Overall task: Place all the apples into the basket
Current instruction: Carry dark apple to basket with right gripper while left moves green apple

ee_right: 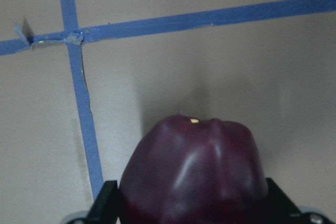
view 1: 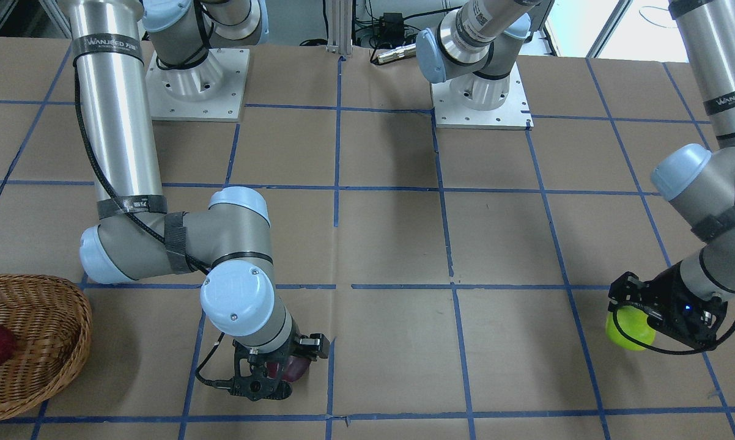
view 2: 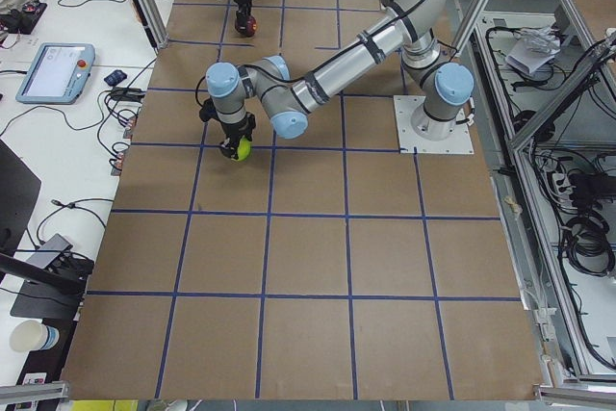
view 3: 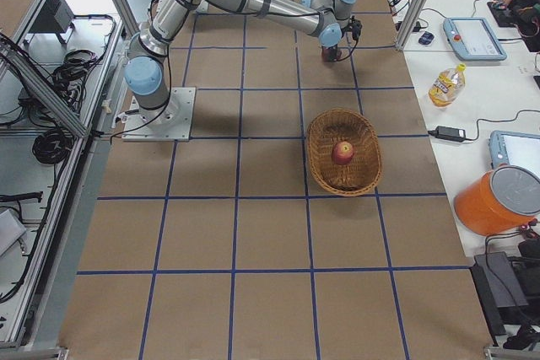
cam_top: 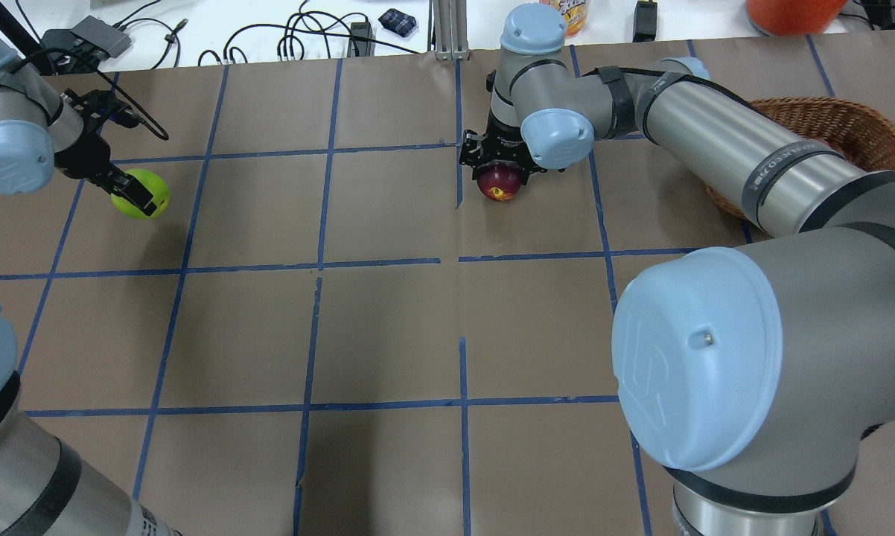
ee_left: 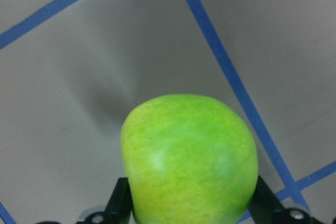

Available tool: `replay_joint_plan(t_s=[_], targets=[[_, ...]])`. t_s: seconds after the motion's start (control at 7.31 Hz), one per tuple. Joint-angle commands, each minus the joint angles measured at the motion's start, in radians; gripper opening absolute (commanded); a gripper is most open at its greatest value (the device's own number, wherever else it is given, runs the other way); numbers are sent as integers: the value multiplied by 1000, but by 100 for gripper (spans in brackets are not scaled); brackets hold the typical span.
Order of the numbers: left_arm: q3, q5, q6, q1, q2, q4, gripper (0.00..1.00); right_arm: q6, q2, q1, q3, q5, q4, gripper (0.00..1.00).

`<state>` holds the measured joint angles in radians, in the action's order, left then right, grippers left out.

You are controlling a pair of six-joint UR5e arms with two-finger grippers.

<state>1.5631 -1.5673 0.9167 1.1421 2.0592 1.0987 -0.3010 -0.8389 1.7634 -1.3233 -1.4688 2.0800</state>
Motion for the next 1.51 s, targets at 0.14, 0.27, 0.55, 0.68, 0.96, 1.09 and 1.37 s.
replay_joint_plan(t_s=[0.14, 0.27, 0.55, 0.68, 0.96, 1.09, 1.37], targets=[[113, 49, -484, 196, -111, 81, 20, 48, -37, -45, 33, -18, -47, 0], [153, 55, -675, 299, -126, 69, 20, 66, -92, -111, 82, -18, -214, 0], [128, 90, -1152, 558, -90, -88, 20, 134, -152, -310, 185, -21, -403, 0], [112, 86, -1253, 661, -64, -117, 20, 222, -155, -426, 202, -33, -461, 0], [110, 86, -1410, 755, -22, -147, 20, 490, -147, -638, 208, -90, -445, 0], [109, 90, -1476, 777, -4, -210, 22, 563, -141, -700, 205, -93, -423, 0], [107, 81, -1475, 798, 22, -243, 100, 667, -85, -777, 200, -91, -391, 0]])
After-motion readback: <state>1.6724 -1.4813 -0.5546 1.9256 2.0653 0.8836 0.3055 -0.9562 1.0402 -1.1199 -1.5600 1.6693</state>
